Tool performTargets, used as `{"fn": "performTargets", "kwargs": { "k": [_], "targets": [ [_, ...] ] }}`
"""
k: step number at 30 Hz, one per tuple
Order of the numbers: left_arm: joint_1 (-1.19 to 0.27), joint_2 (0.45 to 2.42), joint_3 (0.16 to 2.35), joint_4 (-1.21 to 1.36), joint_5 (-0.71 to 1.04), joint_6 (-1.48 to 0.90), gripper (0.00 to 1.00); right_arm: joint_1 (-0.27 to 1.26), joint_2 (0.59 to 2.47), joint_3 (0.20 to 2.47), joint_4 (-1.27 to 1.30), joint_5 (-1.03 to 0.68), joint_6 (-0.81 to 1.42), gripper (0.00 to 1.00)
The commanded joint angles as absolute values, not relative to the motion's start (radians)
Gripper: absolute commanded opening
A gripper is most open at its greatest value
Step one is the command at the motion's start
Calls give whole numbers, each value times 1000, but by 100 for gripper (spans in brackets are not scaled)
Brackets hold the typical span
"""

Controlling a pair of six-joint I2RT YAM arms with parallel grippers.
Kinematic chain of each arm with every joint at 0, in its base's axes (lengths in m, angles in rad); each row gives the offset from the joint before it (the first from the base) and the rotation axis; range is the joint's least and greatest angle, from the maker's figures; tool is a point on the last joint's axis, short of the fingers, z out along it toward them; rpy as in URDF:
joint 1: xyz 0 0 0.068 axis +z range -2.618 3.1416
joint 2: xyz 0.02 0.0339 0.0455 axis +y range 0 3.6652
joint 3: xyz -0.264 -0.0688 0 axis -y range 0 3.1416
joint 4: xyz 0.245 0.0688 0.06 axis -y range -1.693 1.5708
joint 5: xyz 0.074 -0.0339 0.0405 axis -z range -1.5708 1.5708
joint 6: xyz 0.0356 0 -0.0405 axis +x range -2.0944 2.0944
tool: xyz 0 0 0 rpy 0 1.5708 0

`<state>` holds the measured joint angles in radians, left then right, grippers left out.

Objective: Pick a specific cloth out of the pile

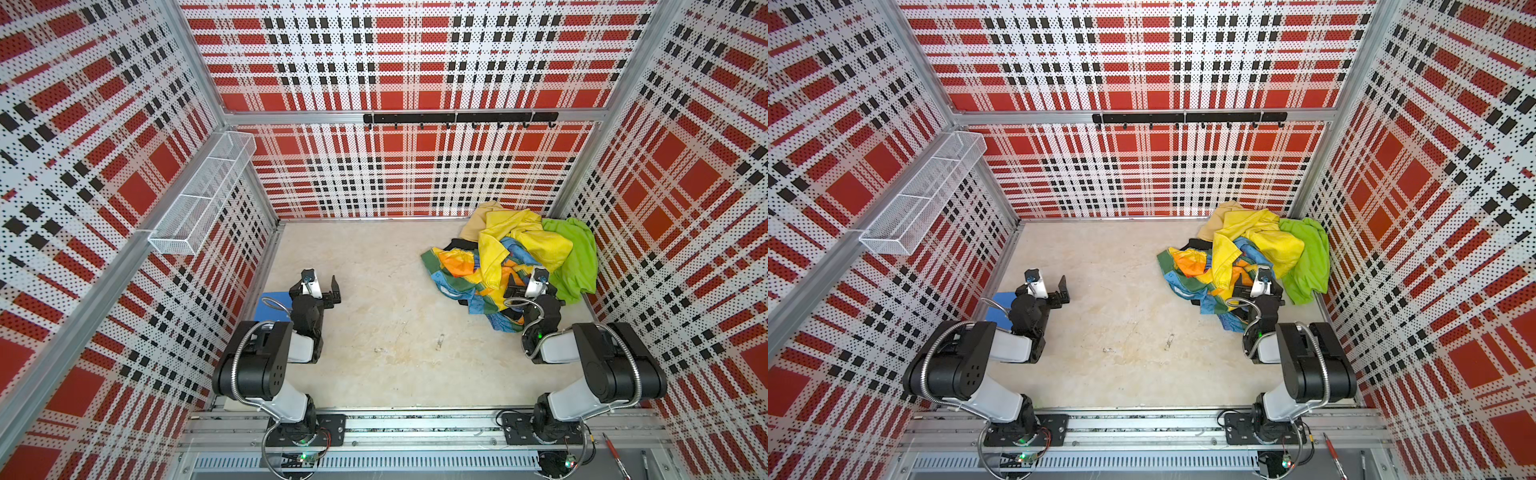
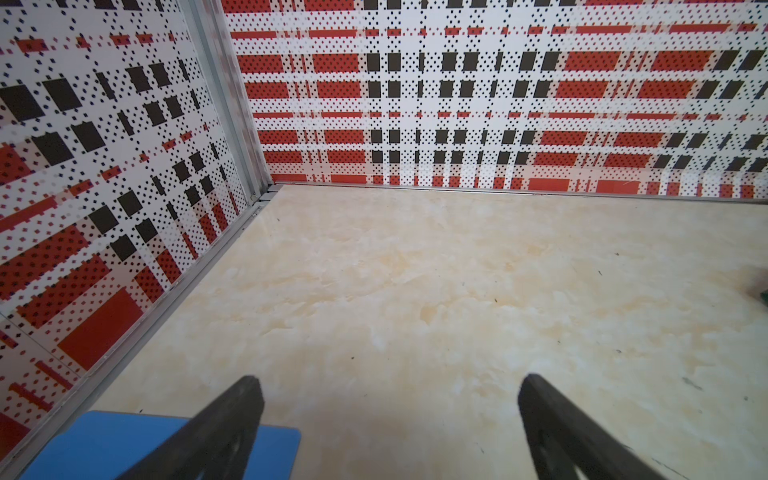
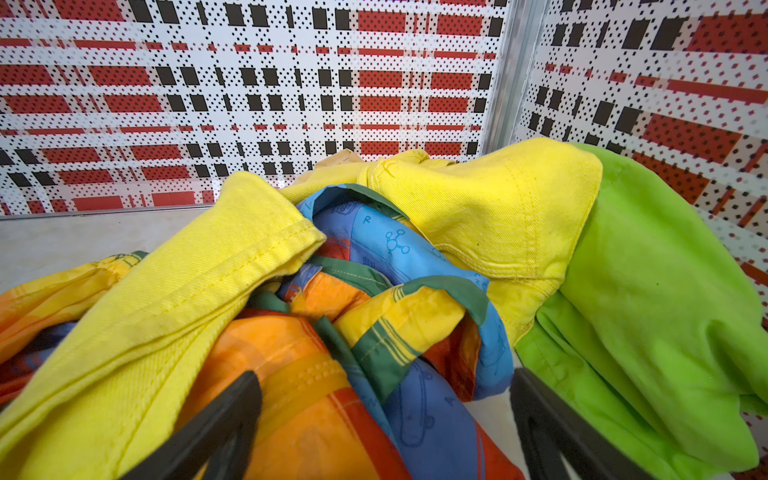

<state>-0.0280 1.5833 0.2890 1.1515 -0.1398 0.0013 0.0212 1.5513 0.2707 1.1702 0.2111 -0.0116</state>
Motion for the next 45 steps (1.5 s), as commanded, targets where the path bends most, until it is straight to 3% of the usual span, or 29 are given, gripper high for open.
{"fn": "performTargets", "kwargs": {
  "k": [1,18,25,29,34,40,45],
  "targets": [
    [-32,1576,294,1177,-151,1,99,23,1557,266,1216,218,-19,100],
    [-5,1562,251,1245,-94,-17,99,23,1555,219,1302,247,-8,100],
    [-89,1443,249,1158,-203,61,99,23,1478,171,1330,259,-7,100],
    [-176,1305,326,899,-307,71,99,23,1288,227,1020,291,30,100],
    [-272,1139,399,629,-225,-70,99,32,1087,372,576,271,152,100],
    [-338,1032,471,396,-72,-318,99,107,1034,546,216,294,291,100],
    [-429,1005,443,400,-4,-403,99,126,1071,657,-6,245,389,100]
  ]
}}
